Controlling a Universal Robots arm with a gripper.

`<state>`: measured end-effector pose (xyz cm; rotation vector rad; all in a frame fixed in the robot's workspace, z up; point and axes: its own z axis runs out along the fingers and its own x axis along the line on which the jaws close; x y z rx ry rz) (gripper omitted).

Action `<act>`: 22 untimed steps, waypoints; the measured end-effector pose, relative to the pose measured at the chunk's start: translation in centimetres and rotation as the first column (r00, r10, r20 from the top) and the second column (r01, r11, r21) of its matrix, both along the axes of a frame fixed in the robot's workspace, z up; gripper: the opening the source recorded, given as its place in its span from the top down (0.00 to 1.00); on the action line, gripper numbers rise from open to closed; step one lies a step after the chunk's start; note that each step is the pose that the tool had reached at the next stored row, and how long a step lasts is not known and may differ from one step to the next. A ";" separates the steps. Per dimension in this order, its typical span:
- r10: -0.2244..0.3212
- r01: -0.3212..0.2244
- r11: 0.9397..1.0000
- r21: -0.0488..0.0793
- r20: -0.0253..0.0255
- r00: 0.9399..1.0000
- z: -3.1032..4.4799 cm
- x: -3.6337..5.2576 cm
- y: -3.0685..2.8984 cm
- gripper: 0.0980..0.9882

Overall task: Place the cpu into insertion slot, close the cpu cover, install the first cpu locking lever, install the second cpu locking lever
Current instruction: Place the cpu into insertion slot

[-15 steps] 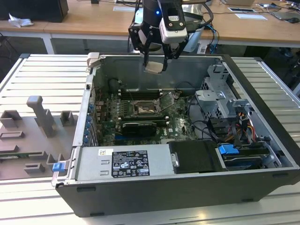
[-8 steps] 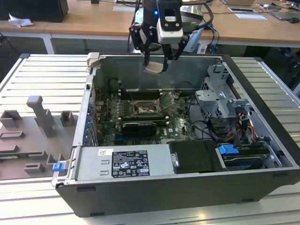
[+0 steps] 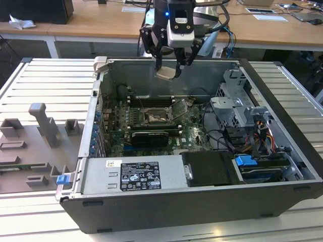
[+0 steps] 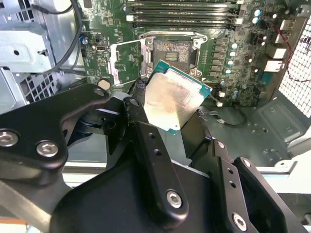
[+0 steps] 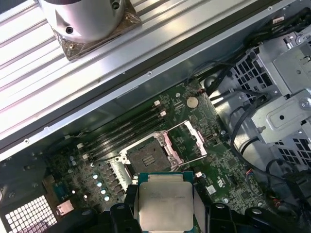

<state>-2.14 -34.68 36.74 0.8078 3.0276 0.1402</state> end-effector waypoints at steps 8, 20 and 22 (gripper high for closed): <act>-0.086 0.086 0.996 -0.003 0.000 0.996 -0.14 0.00 0.00 0.51; -0.185 0.185 0.983 -0.003 0.000 0.983 -0.22 0.00 0.00 0.51; -0.199 0.199 0.980 -0.003 0.000 0.980 -0.23 0.00 0.00 0.51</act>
